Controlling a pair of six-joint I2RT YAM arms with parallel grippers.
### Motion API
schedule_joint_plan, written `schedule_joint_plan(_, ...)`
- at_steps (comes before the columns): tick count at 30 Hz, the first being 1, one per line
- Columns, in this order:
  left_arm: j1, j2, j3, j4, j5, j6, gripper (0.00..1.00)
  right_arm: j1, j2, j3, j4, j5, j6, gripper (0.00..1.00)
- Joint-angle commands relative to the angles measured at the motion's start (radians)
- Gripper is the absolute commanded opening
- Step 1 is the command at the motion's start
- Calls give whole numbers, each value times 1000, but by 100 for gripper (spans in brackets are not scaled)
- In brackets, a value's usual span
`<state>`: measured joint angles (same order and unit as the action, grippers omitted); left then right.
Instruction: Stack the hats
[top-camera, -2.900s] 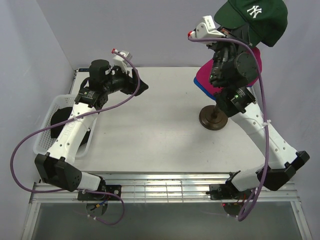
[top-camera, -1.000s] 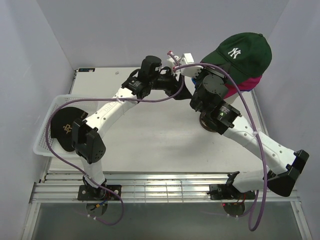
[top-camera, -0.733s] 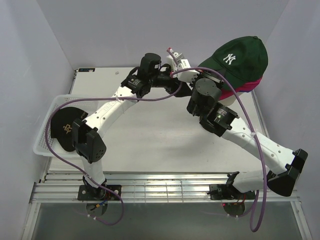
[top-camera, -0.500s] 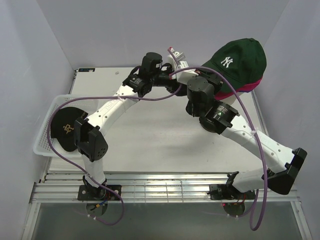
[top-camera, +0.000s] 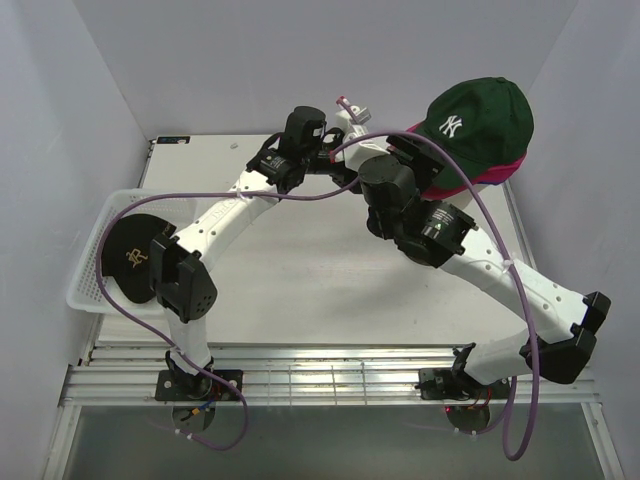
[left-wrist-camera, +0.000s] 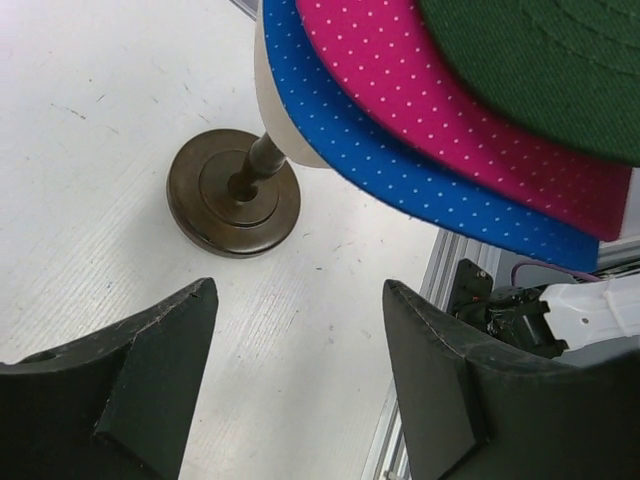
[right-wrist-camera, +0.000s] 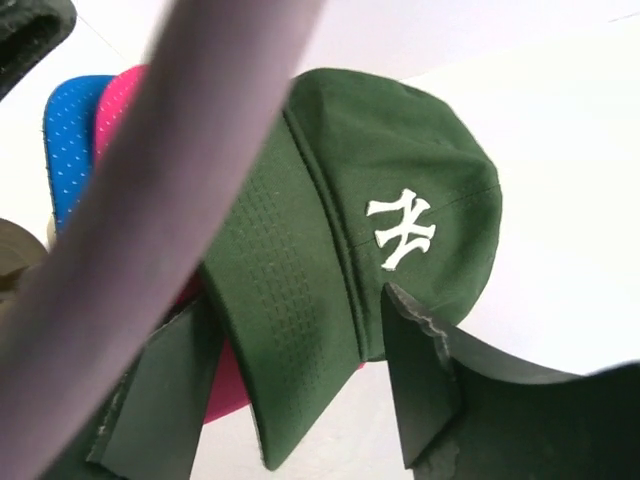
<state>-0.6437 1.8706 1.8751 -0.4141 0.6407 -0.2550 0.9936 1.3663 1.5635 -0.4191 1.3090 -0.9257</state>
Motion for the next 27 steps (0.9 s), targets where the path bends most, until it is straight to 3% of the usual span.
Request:
schedule_joint_plan(1, -4, -59, 32, -23, -18, 34, 77, 36, 7, 105, -108, -58, 149, 75)
schedule_joint_plan(2, -2, -67, 27, -23, -22, 37, 78, 40, 16, 124, -142, -80, 181, 87)
schedule_joint_plan(4, -2, -70, 27, -28, -29, 42, 78, 46, 22, 188, -237, -161, 278, 98)
schedule_joint_plan(6, -2, -74, 29, -32, -32, 46, 79, 48, 27, 231, -286, -226, 336, 90)
schedule_joint_plan(16, 39, -131, 1, -68, -70, 88, 76, 50, -16, 412, -377, -509, 508, 90)
schedule_joint_plan(23, 72, -270, -11, -97, -125, 238, 59, -38, 14, 599, -360, -378, 599, 96)
schedule_joint_plan(27, 61, -335, 68, -156, -127, 373, 62, -194, 17, 621, -354, -405, 656, 98)
